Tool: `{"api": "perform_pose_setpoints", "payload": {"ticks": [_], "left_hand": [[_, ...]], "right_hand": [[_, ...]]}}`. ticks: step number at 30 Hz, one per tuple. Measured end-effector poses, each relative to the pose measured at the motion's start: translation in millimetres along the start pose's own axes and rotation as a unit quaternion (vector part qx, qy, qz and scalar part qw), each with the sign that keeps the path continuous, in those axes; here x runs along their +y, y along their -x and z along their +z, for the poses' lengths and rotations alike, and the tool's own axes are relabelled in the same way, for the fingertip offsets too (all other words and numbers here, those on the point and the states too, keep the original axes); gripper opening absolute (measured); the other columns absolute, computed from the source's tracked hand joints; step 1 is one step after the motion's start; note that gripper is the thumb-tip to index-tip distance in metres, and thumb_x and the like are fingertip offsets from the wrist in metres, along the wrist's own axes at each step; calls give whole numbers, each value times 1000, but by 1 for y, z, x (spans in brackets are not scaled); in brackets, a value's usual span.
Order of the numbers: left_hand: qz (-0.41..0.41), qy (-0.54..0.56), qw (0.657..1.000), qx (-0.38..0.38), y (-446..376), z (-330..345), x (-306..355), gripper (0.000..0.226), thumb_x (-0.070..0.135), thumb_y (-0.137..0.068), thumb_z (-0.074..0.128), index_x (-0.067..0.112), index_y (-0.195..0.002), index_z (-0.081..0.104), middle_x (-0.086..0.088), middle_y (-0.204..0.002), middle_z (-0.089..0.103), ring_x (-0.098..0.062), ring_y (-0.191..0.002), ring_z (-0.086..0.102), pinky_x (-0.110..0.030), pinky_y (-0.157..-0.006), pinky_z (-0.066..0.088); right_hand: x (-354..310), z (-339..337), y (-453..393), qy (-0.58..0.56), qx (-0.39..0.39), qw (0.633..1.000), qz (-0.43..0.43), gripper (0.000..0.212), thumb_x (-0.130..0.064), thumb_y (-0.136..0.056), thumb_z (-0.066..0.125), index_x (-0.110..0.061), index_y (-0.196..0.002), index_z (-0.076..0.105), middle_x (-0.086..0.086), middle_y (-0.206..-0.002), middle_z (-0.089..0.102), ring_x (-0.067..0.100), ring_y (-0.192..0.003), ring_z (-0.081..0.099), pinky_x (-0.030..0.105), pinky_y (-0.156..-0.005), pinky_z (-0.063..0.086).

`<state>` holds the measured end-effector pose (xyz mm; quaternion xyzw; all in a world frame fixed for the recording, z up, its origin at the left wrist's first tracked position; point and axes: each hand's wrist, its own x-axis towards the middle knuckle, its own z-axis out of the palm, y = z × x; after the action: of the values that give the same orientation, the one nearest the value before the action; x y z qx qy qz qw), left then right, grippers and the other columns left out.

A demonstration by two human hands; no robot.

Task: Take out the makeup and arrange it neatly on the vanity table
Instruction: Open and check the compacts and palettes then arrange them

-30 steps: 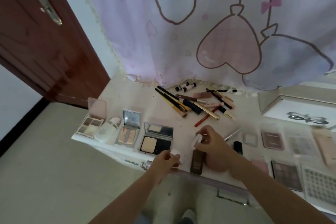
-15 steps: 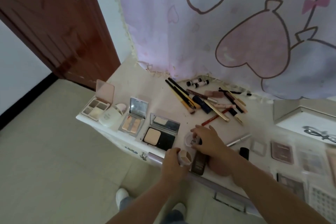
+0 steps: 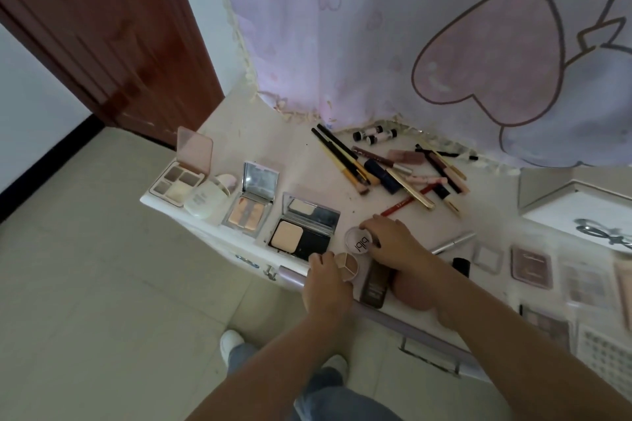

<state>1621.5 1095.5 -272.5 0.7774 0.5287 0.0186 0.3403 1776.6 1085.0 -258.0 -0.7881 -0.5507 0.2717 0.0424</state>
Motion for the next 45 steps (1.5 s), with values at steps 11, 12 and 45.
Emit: {"api": "perform_pose_setpoints", "payload": {"ticks": [11, 12, 45], "left_hand": [[112, -11, 994, -2, 19, -6, -20, 36, 27, -89, 54, 15, -123, 48, 0, -121, 52, -12, -103, 54, -15, -80, 39], [114, -14, 993, -20, 20, -6, -19, 34, 28, -90, 52, 16, -121, 48, -1, -120, 53, -13, -102, 55, -17, -80, 40], [453, -184, 872, -39, 5, -85, 80, 46, 37, -86, 56, 18, -126, 46, -1, -117, 55, -19, -105, 51, -28, -83, 41]], "right_hand": [[30, -15, 16, 78, -49, 993, -74, 53, -4, -79, 56, -19, -129, 49, 3, -134, 47, 21, -122, 44, 31, -104, 36], [29, -16, 15, 88, -47, 992, -81, 51, -4, -79, 57, -18, -127, 51, 4, -133, 49, 21, -120, 45, 32, -102, 37], [18, -95, 148, -22, 181, 981, -70, 40, -22, -74, 72, -10, -110, 59, 5, -107, 58, 16, -96, 52, 17, -81, 36]]}}
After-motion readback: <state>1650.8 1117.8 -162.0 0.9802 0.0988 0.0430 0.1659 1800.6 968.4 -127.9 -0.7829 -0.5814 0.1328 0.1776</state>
